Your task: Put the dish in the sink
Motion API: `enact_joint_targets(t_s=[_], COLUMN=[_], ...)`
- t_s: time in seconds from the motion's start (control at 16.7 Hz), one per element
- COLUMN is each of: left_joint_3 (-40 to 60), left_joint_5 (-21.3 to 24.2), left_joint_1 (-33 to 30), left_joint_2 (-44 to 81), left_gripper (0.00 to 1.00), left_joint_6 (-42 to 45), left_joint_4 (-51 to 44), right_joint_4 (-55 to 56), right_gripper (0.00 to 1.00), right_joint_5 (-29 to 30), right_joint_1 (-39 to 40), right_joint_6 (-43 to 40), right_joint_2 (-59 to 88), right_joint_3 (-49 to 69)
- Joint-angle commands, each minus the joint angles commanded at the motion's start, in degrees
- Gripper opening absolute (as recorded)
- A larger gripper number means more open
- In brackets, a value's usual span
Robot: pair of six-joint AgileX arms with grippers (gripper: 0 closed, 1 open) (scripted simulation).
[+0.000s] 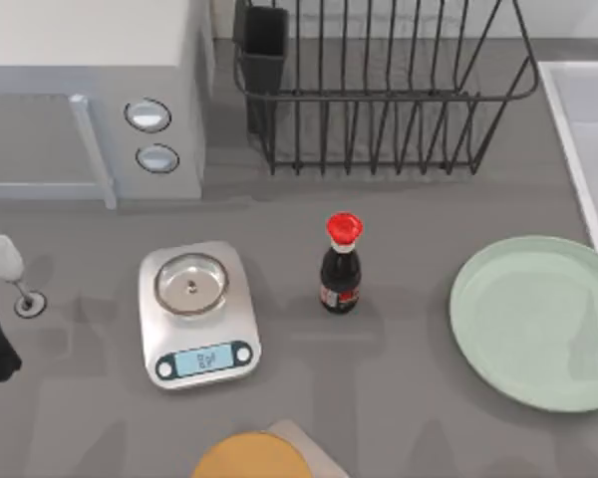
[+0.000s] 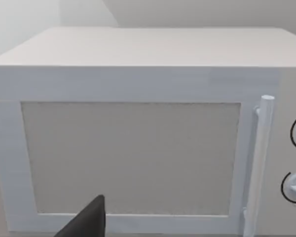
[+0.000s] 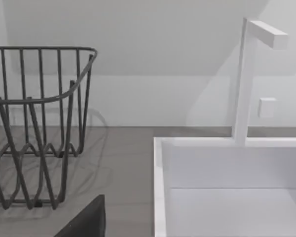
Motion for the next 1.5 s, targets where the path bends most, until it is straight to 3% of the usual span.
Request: enact_joint_targets(t_s=[0.54, 0.78, 1.08, 1.5], left_joint_3=[0.0, 0.0, 0.0, 0.0], left_joint_5=[0.0, 0.0, 0.0, 0.0], left_joint_1=[0.0, 0.0, 0.0, 0.0], left_joint_2=[0.0, 0.0, 0.0, 0.0], left_gripper=[1.0, 1.0, 1.0, 1.0], left_joint_6=[0.0, 0.0, 0.0, 0.0], left_joint_4=[0.0, 0.0, 0.0, 0.0], right_joint_4=[0.0, -4.2, -16.8, -39.8], right_gripper=[1.0, 1.0, 1.0, 1.0], right_joint_5=[0.0, 0.0, 0.0, 0.0], right_joint_1=[0.0, 1.9, 7.7, 18.2], right_joint_6=[0.0, 2.0, 7.9, 18.8], right_joint_2=[0.0, 6.0, 26.4, 67.2], right_joint_3=[0.0, 5.5, 22.1, 52.5])
